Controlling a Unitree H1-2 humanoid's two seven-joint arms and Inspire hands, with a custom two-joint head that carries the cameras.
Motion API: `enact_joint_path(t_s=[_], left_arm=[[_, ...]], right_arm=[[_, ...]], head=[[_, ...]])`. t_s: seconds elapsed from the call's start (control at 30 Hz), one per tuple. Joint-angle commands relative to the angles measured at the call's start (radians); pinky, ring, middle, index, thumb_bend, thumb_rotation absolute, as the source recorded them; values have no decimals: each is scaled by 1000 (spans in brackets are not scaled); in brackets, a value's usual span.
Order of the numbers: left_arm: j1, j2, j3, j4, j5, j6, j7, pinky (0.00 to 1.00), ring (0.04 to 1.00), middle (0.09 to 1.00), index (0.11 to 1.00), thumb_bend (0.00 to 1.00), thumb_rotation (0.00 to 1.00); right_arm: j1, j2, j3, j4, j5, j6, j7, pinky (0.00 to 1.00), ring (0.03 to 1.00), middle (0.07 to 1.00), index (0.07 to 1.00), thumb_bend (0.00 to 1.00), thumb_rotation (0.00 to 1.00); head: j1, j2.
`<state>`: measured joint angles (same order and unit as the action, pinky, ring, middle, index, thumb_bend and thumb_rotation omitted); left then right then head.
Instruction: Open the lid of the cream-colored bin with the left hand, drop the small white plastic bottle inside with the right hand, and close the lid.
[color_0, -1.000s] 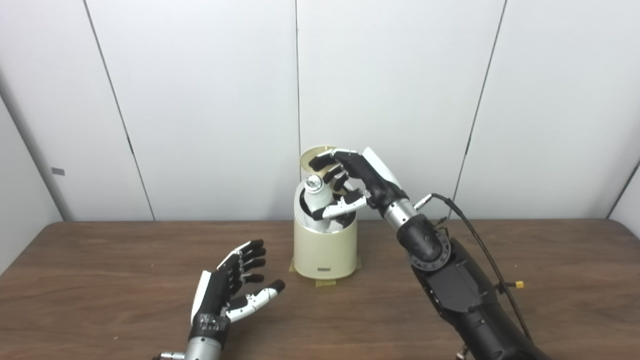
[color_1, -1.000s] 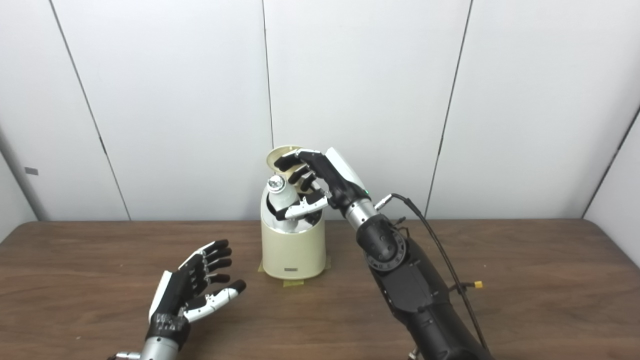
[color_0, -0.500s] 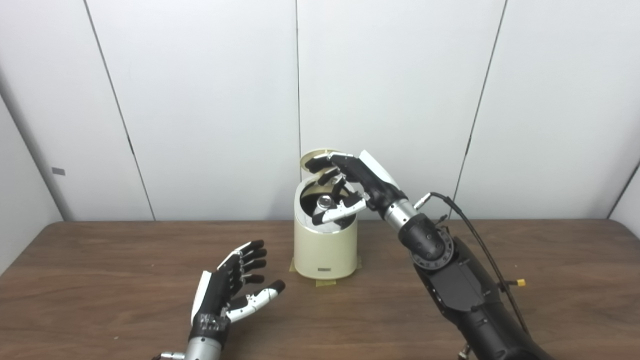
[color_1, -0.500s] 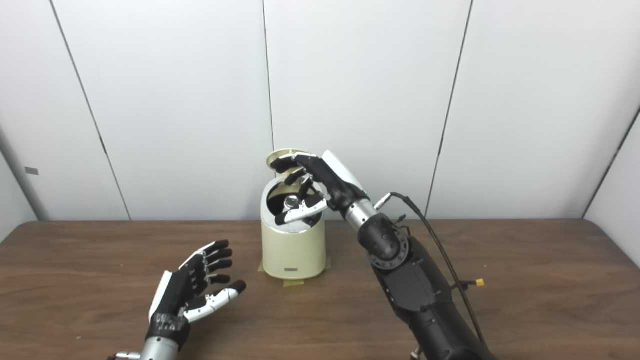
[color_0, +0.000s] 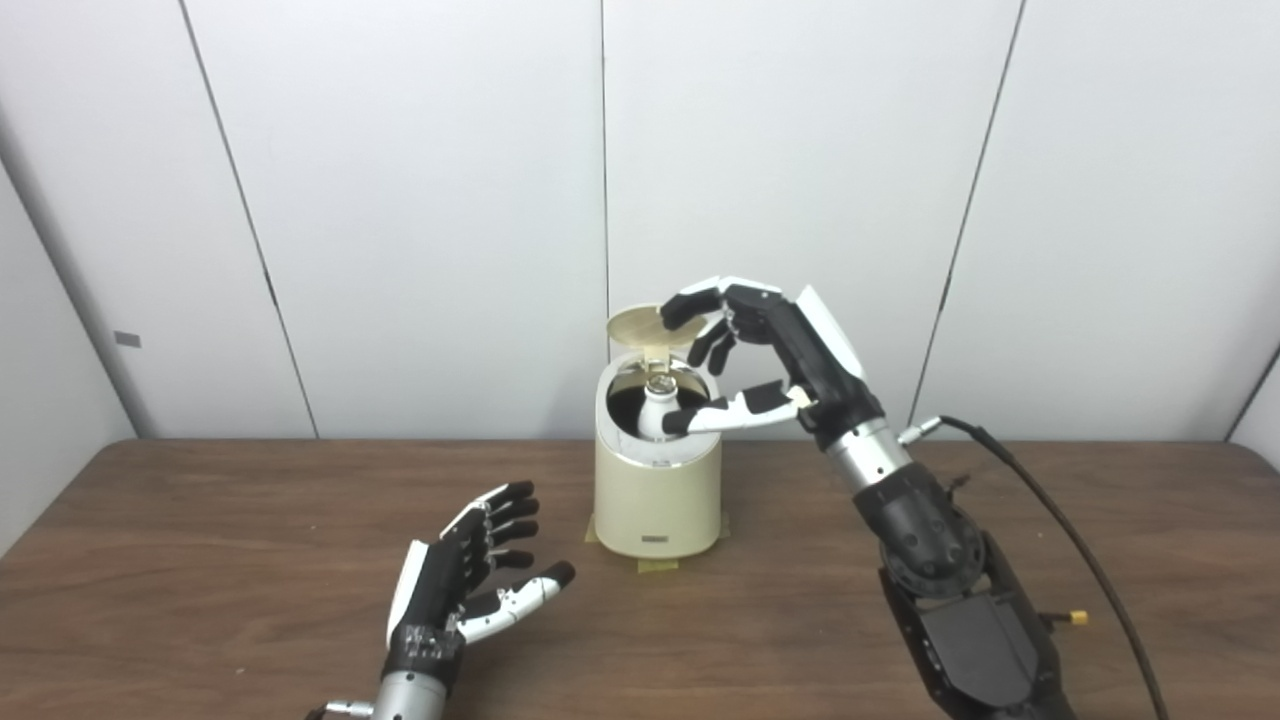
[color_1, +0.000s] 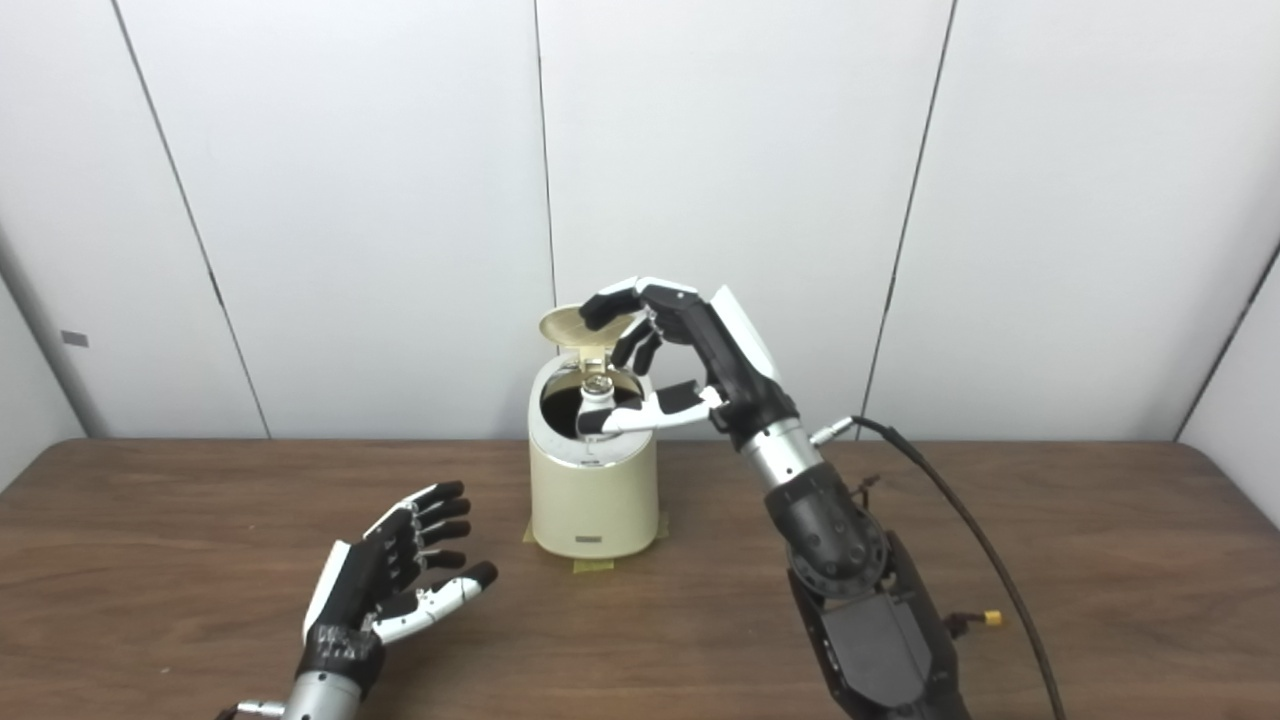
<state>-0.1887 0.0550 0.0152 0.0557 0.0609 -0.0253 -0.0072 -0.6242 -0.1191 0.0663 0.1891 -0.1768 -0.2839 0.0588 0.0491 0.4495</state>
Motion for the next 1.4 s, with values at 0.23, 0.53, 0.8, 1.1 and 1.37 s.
enact_joint_path(t_s=[0.23,0.53,0.8,1.1,1.37], left_arm=[[-29,16,0,-37,-13,-36,-10,660,764,796,816,715,66],[-35,32,0,-55,-3,-48,-12,661,784,821,838,714,88],[-178,131,-39,-98,91,-4,-58,715,890,948,922,830,298],[-410,174,-76,-51,120,104,-110,847,983,1000,999,936,329],[-581,205,-176,77,299,116,-119,917,1000,1000,997,973,416]], right_arm=[[170,-41,-103,-72,181,-3,23,373,457,688,708,528,0],[300,-50,-130,6,273,0,62,618,712,858,856,882,241],[344,-5,-138,63,290,-54,45,646,710,849,845,914,297],[362,30,-142,25,263,-4,13,642,702,833,834,921,307],[364,40,-135,-1,241,15,-8,642,689,822,827,924,331]], head=[[2,-1],[13,-4],[14,-10],[10,-12],[-2,-17]])
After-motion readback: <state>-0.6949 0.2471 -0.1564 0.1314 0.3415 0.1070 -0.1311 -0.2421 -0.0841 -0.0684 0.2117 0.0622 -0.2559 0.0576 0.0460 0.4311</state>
